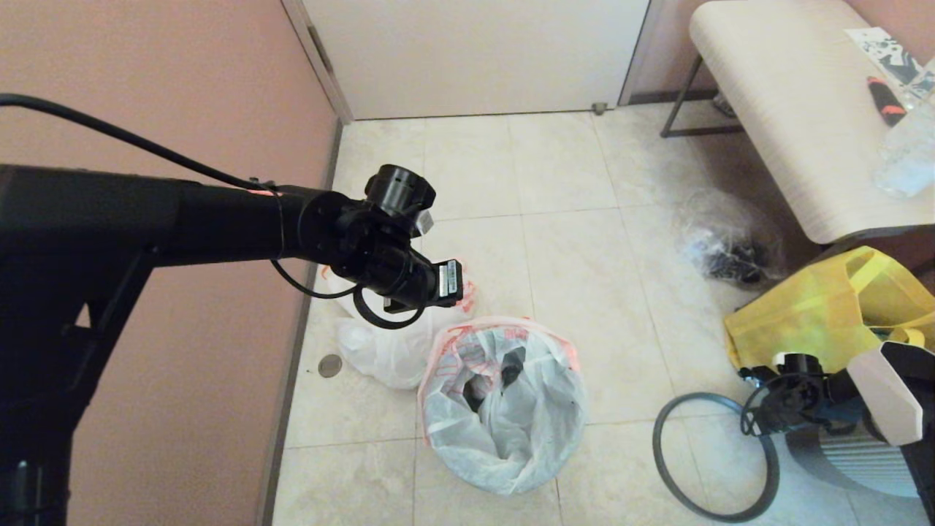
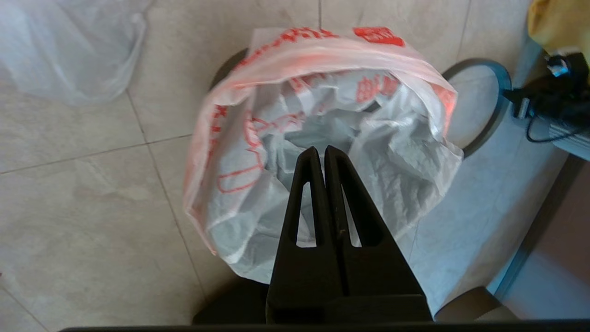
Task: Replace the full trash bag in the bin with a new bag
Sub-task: Place the trash can ring on the trash can
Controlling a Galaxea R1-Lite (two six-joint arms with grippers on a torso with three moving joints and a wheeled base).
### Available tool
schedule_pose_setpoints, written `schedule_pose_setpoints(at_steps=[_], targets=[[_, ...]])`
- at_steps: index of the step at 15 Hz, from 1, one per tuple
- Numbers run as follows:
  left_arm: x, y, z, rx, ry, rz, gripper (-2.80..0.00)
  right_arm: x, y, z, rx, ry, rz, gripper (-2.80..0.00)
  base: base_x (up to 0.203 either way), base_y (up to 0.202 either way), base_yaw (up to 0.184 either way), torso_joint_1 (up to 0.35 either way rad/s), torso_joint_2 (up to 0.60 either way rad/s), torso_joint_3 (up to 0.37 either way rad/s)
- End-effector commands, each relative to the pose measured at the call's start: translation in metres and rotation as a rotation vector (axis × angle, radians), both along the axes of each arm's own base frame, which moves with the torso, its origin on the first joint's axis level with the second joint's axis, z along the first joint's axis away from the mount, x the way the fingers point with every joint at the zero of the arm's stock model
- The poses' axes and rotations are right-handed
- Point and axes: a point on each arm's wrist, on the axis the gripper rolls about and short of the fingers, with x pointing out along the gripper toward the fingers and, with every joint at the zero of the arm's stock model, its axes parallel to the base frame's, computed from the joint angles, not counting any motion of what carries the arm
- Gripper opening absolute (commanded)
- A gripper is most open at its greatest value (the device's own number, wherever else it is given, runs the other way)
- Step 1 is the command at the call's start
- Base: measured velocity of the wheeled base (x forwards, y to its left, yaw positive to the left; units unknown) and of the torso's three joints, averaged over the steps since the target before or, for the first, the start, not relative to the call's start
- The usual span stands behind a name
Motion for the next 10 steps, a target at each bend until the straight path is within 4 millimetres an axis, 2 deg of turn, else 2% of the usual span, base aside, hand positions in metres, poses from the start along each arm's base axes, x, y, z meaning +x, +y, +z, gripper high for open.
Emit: schedule_pose_setpoints(at_steps=[1, 5, 6, 7, 10], targets=[[-0.004, -0.005, -0.001, 0.002, 0.006, -0.012, -2.80, 0.000, -0.005, -0.011, 0.003, -0.002, -0.007, 0.00, 0.000, 0.000, 0.000, 0.000, 0.00, 0.000], [-0.003, -0.005, -0.002, 0.006, 0.007, -0.009, -2.80, 0.002, -0.008, -0.020, 0.001, -0.008, -0.007, 0.00, 0.000, 0.000, 0.000, 0.000, 0.00, 0.000], [-0.003, -0.005, -0.002, 0.006, 0.007, -0.009, -2.80, 0.001, -0.008, -0.021, 0.006, -0.008, -0.004, -1.89, 0.000, 0.000, 0.000, 0.000, 0.00, 0.000], [-0.003, -0.005, -0.002, 0.007, 0.007, -0.008, -2.80, 0.001, -0.007, -0.021, 0.016, -0.011, 0.002, -2.80, 0.000, 0.000, 0.000, 0.000, 0.00, 0.000], [-0.009, -0.008, 0.003, 0.013, -0.008, -0.009, -2.80, 0.000, -0.007, -0.024, 0.026, -0.005, 0.007, -2.80, 0.000, 0.000, 0.000, 0.000, 0.00, 0.000]])
